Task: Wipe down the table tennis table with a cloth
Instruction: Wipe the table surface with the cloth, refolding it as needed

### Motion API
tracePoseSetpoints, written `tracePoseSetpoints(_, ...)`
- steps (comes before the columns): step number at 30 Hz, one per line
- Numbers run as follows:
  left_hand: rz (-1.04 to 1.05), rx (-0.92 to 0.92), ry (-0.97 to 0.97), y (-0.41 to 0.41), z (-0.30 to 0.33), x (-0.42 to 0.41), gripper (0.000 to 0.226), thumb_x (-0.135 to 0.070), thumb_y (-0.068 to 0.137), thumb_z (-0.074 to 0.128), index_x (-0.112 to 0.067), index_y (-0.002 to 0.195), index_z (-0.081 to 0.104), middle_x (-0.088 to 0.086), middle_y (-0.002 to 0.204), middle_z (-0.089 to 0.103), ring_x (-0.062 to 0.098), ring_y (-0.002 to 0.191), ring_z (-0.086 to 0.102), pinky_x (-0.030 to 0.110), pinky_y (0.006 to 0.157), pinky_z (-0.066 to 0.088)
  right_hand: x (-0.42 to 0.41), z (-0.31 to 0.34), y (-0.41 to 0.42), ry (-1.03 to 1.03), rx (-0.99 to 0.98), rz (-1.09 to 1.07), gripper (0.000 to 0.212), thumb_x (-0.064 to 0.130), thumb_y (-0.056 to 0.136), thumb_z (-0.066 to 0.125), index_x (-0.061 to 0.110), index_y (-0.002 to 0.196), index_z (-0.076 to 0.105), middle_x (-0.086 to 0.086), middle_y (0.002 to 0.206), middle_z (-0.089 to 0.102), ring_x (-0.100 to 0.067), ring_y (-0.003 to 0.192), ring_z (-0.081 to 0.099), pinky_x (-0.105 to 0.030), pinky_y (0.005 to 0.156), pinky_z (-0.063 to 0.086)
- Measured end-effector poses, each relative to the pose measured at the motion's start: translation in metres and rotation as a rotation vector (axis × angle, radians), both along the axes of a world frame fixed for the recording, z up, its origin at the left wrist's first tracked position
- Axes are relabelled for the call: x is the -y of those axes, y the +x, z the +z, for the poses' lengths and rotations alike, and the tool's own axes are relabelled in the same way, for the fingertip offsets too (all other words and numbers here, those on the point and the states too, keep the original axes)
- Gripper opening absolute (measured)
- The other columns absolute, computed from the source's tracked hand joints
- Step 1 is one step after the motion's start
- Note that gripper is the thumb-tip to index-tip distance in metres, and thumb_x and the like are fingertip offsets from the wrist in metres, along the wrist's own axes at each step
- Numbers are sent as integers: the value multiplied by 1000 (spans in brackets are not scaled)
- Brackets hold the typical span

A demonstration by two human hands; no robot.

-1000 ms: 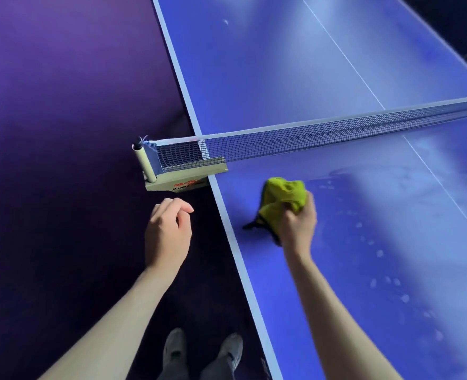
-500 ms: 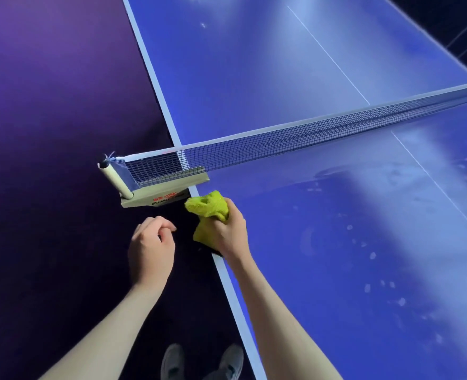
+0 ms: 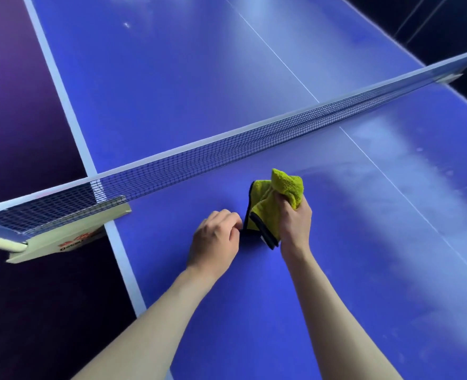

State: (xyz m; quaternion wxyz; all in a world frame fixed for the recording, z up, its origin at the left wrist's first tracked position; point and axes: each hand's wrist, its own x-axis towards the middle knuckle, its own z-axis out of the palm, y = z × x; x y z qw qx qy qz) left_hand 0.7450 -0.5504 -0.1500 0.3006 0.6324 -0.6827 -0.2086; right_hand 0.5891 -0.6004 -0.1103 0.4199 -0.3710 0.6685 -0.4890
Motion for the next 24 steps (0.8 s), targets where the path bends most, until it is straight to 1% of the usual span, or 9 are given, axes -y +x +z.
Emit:
tracePoseSetpoints(2, -74, 4, 17, -27, -8, 14, 27, -2, 90, 55, -19, 107, 68, -7, 103, 67, 20, 97, 59, 36, 77, 51, 12, -4, -28, 8, -31, -42, 14, 30, 85, 66, 16, 84, 65, 10, 74, 62, -11, 69, 56, -33, 70, 50)
tracePoseSetpoints(5, -151, -38, 70, -61, -22, 38, 45, -3, 93, 51, -24, 131, 63, -9, 127, 63, 14, 120, 54, 36, 97, 50, 33, -12, -69, 19, -74, -113, 22, 38, 81, 68, 16, 84, 67, 8, 74, 63, -15, 71, 57, -37, 73, 51)
tracePoseSetpoints(9, -247, 18, 73, -88, -56, 53, 43, -20, 103, 48, -29, 144, 57, -7, 153, 49, 14, 146, 36, 37, 119, 35, 62, -22, -122, 43, -120, -188, 23, 42, 81, 70, 19, 86, 70, 11, 75, 65, -15, 73, 61, -38, 77, 53)
tracePoseSetpoints(12, -252, 185, -55, -94, -72, 51, 41, -34, 104, 45, -26, 141, 61, -6, 157, 46, 18, 148, 37, 39, 119, 34, 88, -28, -162, 47, -159, -283, 24, 44, 81, 71, 20, 88, 70, 11, 76, 67, -16, 76, 64, -36, 77, 53)
tracePoseSetpoints(14, -248, 211, -76, -97, -73, 52, 41, -37, 104, 46, -27, 141, 61, -6, 157, 45, 19, 148, 38, 40, 118, 36, 109, -29, -188, 44, -215, -381, 25, 45, 80, 70, 22, 89, 69, 11, 78, 67, -18, 81, 66, -34, 77, 52)
tracePoseSetpoints(18, -255, 259, -67, -100, -70, 51, 41, -35, 106, 43, -26, 143, 59, -6, 158, 43, 19, 149, 36, 42, 115, 40, 159, -13, -231, 11, -429, -428, 12, 26, 89, 68, 21, 99, 63, 9, 78, 60, -24, 86, 59, -24, 71, 37)
tracePoseSetpoints(20, -261, 267, -52, -100, -69, 50, 42, -34, 106, 42, -27, 144, 57, -6, 159, 42, 19, 150, 35, 44, 114, 42, 191, -5, -249, -16, -567, -360, 21, 16, 90, 64, 17, 110, 67, 4, 86, 62, -18, 83, 55, -18, 67, 34)
tracePoseSetpoints(22, -269, 274, -49, -99, -69, 51, 42, -33, 106, 43, -27, 145, 56, -6, 160, 40, 18, 150, 33, 45, 113, 42, 223, -7, -266, -26, -678, -282, 36, 9, 85, 60, 21, 117, 71, 0, 92, 68, -15, 83, 60, -13, 70, 41)
tracePoseSetpoints(24, -274, 287, -46, -99, -69, 52, 42, -33, 105, 44, -27, 145, 56, -6, 161, 40, 18, 151, 32, 44, 114, 42, 249, -24, -277, 12, -765, -183, 46, 6, 80, 56, 20, 122, 69, -7, 101, 74, -27, 96, 67, -24, 85, 49)
